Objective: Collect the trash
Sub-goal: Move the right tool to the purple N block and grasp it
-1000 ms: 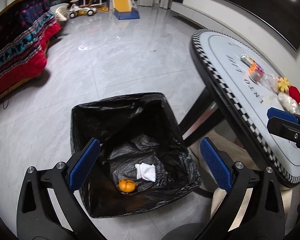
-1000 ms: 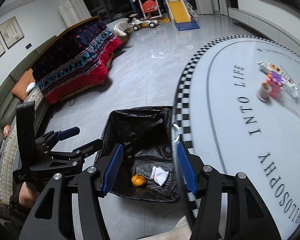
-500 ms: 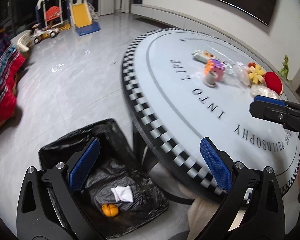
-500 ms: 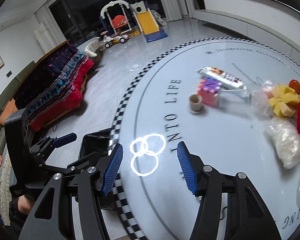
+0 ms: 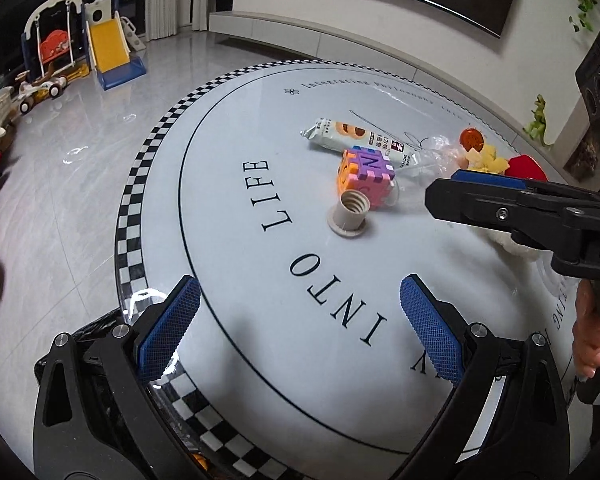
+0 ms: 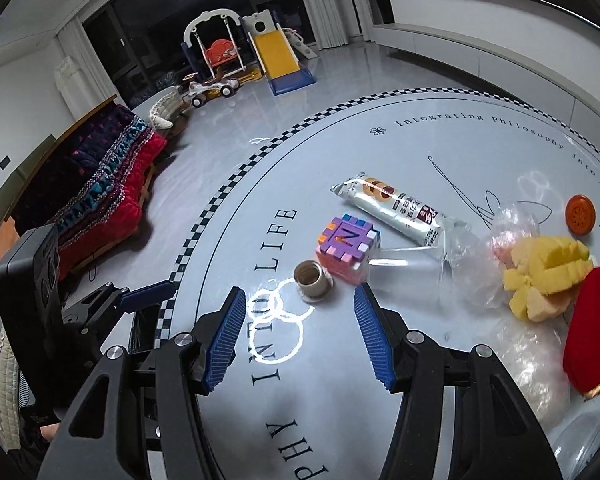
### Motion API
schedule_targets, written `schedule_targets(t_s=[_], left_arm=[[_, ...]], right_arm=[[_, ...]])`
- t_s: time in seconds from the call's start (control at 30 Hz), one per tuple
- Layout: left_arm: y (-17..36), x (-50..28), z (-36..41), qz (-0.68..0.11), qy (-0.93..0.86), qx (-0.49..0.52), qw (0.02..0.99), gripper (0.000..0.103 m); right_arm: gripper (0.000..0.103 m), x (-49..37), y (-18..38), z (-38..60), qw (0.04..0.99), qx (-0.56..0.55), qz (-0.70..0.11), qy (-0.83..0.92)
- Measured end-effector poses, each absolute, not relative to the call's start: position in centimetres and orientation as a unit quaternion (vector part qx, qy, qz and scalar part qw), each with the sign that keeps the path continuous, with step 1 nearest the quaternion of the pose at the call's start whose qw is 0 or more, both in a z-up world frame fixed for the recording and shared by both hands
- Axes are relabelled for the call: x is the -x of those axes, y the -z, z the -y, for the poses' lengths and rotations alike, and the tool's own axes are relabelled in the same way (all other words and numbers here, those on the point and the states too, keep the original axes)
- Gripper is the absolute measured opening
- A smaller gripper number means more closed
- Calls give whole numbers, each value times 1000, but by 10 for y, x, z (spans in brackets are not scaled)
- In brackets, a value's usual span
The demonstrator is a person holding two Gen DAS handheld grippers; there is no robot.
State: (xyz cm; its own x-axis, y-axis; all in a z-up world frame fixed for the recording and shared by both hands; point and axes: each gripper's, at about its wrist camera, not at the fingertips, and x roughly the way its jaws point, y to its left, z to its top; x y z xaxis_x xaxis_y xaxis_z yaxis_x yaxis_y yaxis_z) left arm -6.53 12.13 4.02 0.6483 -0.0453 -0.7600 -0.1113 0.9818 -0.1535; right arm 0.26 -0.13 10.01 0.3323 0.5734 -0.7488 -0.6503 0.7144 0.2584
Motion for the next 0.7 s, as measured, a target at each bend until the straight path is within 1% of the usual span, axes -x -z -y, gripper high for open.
schedule_targets(t_s=[0.13, 0.37, 0.47, 0.6, 0.67, 0.7], left_arm=[[-36, 51, -119, -422, -10, 92, 902, 97], [-31, 37, -118, -430, -4, 89, 899, 97], [-29, 32, -119, -432, -4, 90, 897, 97], [-27, 28, -119, -435, -3, 89, 896, 97], [-27, 27, -119, -434, -2, 89, 897, 97], [-27, 26, -120, -433, -2, 91, 897, 97]], right_arm=[[58, -25, -96, -14, 818, 58, -440, -367], [58, -54, -77, -38, 815, 79, -463, -340], [63, -57, -74, -41, 824, 94, -453, -326], [63, -70, -57, -44, 812, 104, -484, -311], [54, -72, -50, -43, 808, 107, -488, -312], [53, -73, -49, -41, 807, 98, -489, -317]])
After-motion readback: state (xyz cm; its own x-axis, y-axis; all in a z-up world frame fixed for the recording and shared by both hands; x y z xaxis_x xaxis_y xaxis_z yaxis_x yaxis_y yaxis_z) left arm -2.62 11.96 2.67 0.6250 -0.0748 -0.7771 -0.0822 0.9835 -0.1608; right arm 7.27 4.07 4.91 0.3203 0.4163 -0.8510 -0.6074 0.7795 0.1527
